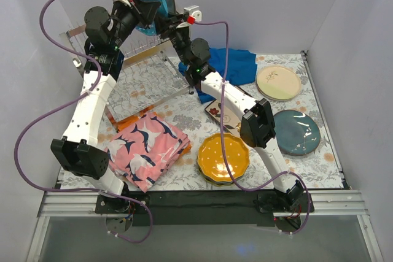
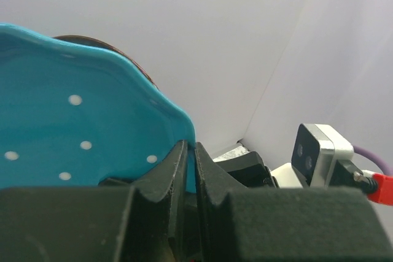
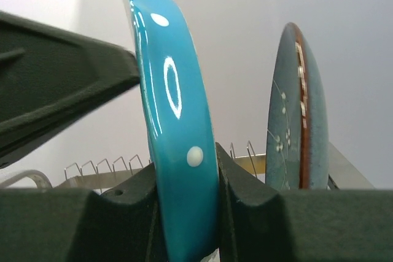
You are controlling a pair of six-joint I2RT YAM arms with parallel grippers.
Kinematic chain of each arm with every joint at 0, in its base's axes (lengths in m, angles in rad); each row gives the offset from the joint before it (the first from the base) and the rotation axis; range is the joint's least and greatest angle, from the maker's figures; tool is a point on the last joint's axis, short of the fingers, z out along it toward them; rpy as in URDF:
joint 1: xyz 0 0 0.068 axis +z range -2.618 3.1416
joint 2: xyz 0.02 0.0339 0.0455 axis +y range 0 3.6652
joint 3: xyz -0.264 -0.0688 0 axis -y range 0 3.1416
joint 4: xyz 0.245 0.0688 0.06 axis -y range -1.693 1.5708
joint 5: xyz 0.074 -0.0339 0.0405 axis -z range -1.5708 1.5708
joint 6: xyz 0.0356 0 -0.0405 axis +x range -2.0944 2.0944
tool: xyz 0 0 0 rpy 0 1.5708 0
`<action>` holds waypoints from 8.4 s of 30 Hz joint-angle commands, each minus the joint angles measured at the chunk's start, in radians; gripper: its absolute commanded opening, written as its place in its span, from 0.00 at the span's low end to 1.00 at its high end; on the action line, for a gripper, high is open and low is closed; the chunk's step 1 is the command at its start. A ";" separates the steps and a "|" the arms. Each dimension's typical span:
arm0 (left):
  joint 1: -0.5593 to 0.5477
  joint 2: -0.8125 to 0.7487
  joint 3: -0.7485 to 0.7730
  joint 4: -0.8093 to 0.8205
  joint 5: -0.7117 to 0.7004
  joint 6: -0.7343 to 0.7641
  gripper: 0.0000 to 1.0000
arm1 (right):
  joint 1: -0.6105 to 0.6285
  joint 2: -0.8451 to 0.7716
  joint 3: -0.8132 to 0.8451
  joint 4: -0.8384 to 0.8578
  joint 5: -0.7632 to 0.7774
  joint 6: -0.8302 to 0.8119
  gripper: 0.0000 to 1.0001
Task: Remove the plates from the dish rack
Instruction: Unload the plate from the dish rack, then place the plate at the center of the board.
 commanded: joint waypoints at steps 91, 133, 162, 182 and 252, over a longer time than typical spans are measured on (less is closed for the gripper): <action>0.374 0.039 -0.161 0.350 0.252 -0.282 0.43 | -0.047 -0.113 -0.035 0.226 -0.049 0.419 0.01; 0.368 -0.054 -0.228 0.471 0.278 -0.327 0.43 | -0.045 -0.171 -0.060 0.306 -0.044 0.538 0.01; 0.367 -0.275 -0.329 0.357 0.207 -0.313 0.48 | -0.068 -0.504 -0.509 0.349 -0.073 0.791 0.01; 0.367 -0.438 -0.423 0.063 0.308 -0.305 0.64 | -0.233 -1.058 -1.170 0.103 -0.206 1.003 0.01; 0.014 -0.843 -0.869 -0.084 -0.037 -0.030 0.69 | -0.374 -1.713 -1.801 -1.092 -0.377 0.419 0.45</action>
